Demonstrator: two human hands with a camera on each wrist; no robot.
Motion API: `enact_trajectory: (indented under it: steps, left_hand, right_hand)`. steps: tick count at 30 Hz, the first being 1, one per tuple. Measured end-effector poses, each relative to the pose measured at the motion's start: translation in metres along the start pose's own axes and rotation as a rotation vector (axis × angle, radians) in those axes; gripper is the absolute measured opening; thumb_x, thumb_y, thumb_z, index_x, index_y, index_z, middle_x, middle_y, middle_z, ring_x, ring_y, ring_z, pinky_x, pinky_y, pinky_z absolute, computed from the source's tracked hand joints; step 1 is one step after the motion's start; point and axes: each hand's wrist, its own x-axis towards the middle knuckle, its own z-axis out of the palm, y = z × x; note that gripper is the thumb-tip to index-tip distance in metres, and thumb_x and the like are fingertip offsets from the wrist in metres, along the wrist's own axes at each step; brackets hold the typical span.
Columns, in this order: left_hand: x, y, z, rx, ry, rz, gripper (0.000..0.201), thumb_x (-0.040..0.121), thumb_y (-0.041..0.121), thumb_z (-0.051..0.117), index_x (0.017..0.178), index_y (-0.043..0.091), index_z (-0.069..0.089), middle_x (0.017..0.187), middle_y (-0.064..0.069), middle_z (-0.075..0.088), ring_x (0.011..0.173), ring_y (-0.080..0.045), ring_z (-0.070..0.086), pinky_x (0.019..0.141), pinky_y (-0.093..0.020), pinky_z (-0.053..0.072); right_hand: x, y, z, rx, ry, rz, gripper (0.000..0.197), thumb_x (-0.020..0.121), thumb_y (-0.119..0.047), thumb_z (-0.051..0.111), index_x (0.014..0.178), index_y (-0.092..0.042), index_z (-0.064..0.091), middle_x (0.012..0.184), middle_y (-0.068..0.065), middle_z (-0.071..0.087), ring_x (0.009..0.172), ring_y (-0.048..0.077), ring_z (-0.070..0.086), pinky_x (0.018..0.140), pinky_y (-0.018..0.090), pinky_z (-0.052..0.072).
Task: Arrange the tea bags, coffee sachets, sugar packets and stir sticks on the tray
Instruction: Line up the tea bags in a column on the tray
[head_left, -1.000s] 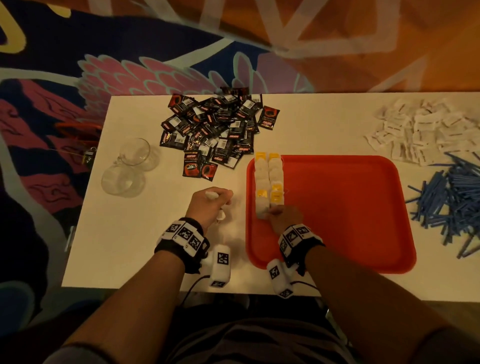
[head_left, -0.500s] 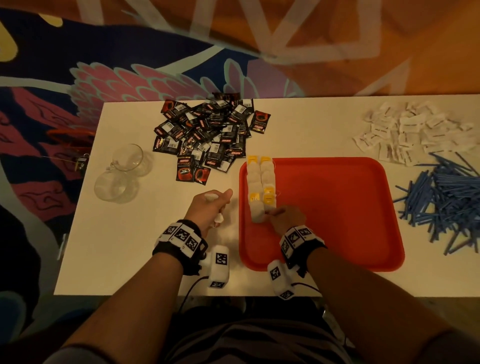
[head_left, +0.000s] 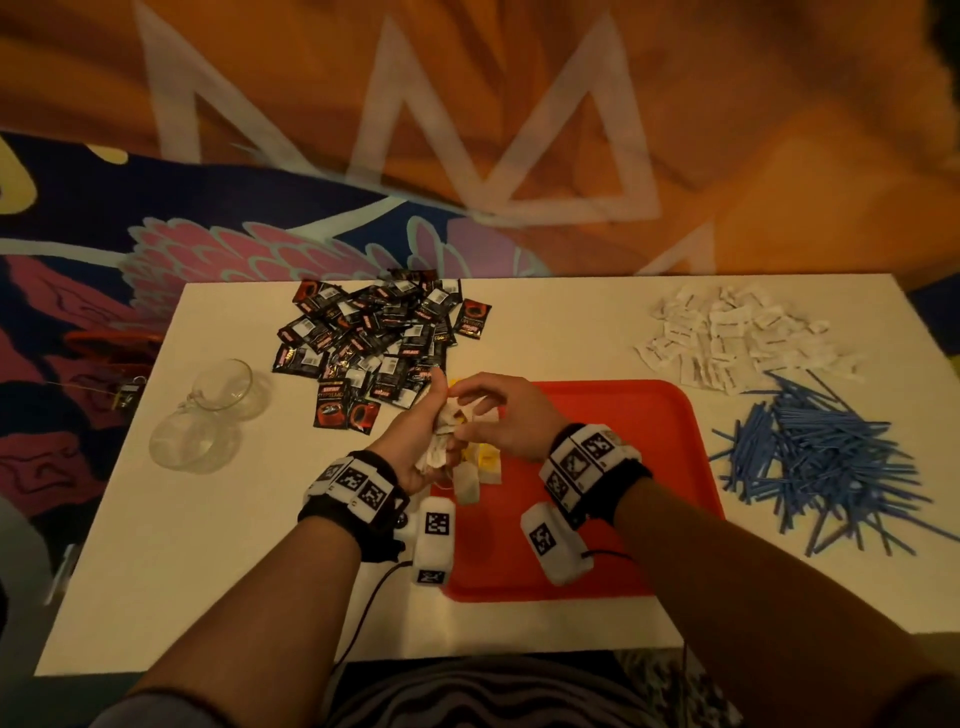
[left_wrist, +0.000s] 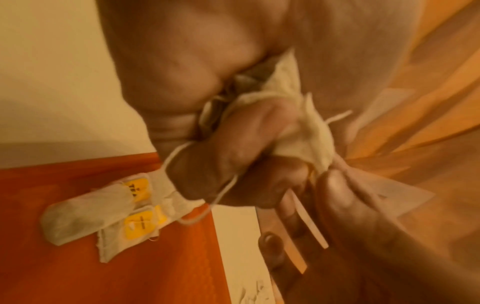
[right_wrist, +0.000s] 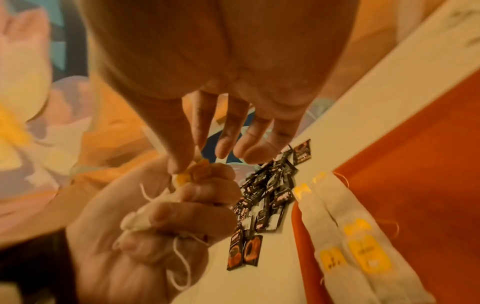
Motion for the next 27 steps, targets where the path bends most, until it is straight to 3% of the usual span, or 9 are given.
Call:
enact_trajectory:
  steps: [3,7,11,13,16,18,21,24,27]
  left_hand:
    - [-0.001,0.008,0.011,0.005,-0.05,-0.035,0.077,0.075,0.088,0.031,0.062,0.015,0.053,0.052,-0.001,0.043,0.034,-0.011,0.041,0.034,-0.012,0.026]
    - [-0.001,0.016,0.019,-0.038,-0.068,-0.005,0.083,0.074,0.089,0.03,0.091,0.015,0.063,0.054,-0.003,0.045,0.035,-0.012,0.043,0.033,-0.012,0.028]
    - [-0.004,0.022,0.025,-0.032,-0.035,0.027,0.081,0.08,0.086,0.024,0.068,0.012,0.056,0.051,-0.002,0.044,0.033,-0.013,0.041,0.033,-0.012,0.028]
    - [-0.006,0.024,0.026,-0.019,-0.015,0.036,0.081,0.083,0.085,0.024,0.068,0.011,0.055,0.052,-0.002,0.043,0.034,-0.013,0.041,0.033,-0.012,0.027]
    - [-0.008,0.024,0.027,-0.032,0.004,0.035,0.079,0.086,0.081,0.026,0.069,0.013,0.06,0.052,-0.003,0.043,0.034,-0.013,0.041,0.033,-0.012,0.027]
    - [-0.009,0.023,0.027,-0.041,-0.006,0.031,0.079,0.086,0.081,0.026,0.074,0.014,0.065,0.051,-0.003,0.043,0.033,-0.013,0.041,0.034,-0.012,0.028]
    - [-0.011,0.022,0.027,-0.003,-0.005,0.031,0.079,0.085,0.082,0.025,0.078,0.013,0.064,0.054,-0.004,0.044,0.035,-0.013,0.041,0.035,-0.014,0.029]
    - [-0.013,0.022,0.024,0.078,0.099,0.064,0.077,0.088,0.08,0.026,0.081,0.011,0.06,0.056,-0.003,0.044,0.037,-0.014,0.039,0.036,-0.015,0.03]
    - [-0.009,0.02,0.017,0.202,0.366,0.254,0.064,0.095,0.07,0.034,0.096,0.012,0.062,0.06,-0.002,0.05,0.047,-0.017,0.045,0.043,-0.021,0.034]
  right_hand:
    - [0.0,-0.005,-0.009,-0.06,0.074,-0.044,0.023,0.078,-0.02,0.079,0.092,-0.035,0.069,0.096,-0.013,0.069,0.09,0.008,0.063,0.084,0.026,0.052]
    - [-0.001,-0.012,-0.018,0.027,0.137,-0.069,0.018,0.08,-0.012,0.078,0.083,-0.029,0.07,0.082,-0.011,0.07,0.08,-0.001,0.065,0.078,0.016,0.051]
    - [0.002,-0.015,-0.026,0.015,0.234,-0.018,0.017,0.083,-0.009,0.073,0.079,-0.025,0.071,0.067,-0.017,0.065,0.068,-0.004,0.06,0.068,0.015,0.043]
    - [0.002,-0.017,-0.028,0.066,0.216,-0.016,0.016,0.082,-0.007,0.074,0.081,-0.022,0.071,0.062,-0.017,0.063,0.062,-0.005,0.057,0.065,0.015,0.043]
    - [0.0,-0.019,-0.028,0.105,0.113,-0.048,0.026,0.074,-0.006,0.08,0.085,-0.028,0.069,0.079,-0.004,0.072,0.075,0.006,0.067,0.077,0.024,0.055]
    - [-0.002,-0.02,-0.026,0.071,0.074,-0.048,0.032,0.072,-0.007,0.082,0.087,-0.031,0.068,0.082,-0.002,0.073,0.077,0.008,0.069,0.079,0.024,0.056]
    - [0.0,-0.02,-0.025,0.046,0.135,-0.028,0.03,0.074,-0.005,0.079,0.083,-0.031,0.066,0.068,-0.007,0.071,0.069,0.004,0.067,0.07,0.018,0.05]
    - [0.003,-0.017,-0.025,0.138,0.176,0.041,0.03,0.077,-0.001,0.076,0.081,-0.029,0.065,0.059,-0.009,0.066,0.061,0.003,0.061,0.065,0.023,0.047]
    - [0.005,-0.013,-0.027,0.297,0.195,0.11,0.026,0.079,-0.001,0.075,0.089,-0.021,0.062,0.072,0.004,0.072,0.068,0.015,0.064,0.064,0.03,0.049]
